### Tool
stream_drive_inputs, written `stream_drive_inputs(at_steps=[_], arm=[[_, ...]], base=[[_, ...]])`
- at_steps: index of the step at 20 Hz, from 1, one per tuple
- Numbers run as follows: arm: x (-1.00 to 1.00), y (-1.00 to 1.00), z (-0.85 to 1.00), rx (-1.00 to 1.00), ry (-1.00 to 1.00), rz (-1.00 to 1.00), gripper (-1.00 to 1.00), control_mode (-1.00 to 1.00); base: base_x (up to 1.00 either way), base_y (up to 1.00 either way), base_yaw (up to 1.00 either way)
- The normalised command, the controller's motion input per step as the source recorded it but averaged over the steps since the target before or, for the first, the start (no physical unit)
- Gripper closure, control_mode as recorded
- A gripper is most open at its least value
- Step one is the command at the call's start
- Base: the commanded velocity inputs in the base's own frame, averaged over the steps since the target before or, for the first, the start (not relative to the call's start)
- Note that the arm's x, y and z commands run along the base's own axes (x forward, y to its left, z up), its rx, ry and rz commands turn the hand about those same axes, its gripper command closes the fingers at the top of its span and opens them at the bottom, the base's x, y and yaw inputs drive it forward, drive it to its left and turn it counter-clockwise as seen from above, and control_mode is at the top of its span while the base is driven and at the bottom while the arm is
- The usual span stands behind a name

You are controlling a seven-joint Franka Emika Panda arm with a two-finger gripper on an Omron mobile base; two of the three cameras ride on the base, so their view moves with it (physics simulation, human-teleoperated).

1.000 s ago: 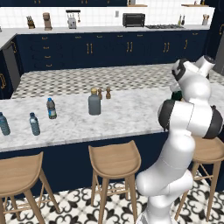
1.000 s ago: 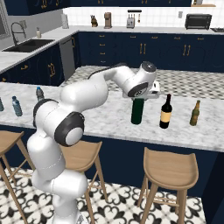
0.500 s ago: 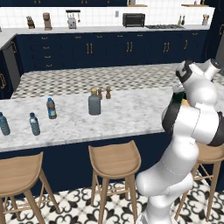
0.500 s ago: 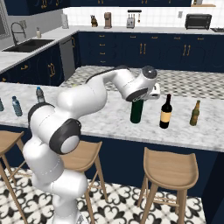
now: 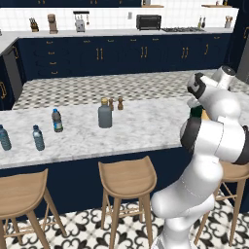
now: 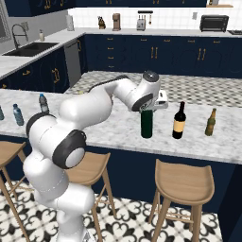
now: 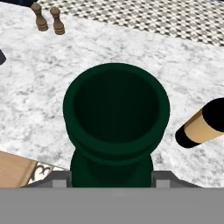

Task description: Move the plastic bottles in the middle to the plastics group, and the glass bottles in the middle to the glass group.

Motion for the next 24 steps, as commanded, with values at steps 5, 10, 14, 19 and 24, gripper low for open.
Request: stream_drive_inputs(at_steps=[5,10,14,19,24], arm=[[0.05,0.00,-0.24,-0.01,0.04,0.00,1.00,-1.00],[0.17,-0.02,-0.01,0.00,0.01,0.00,1.00,-1.00],[0.32,0.00,0.00,0.00,0.01,0.00,1.00,-1.00],[0.18,0.00,0.00,0.00,0.00,0.00,1.00,-1.00],[0.00,-0.02,-0.07,0.00,0.00,0.00,1.00,-1.00]], base=[[0.00,0.00,0.00],[0.00,0.00,0.00],[0.00,0.00,0.00],[0.00,0.00,0.00],[0.00,0.00,0.00]])
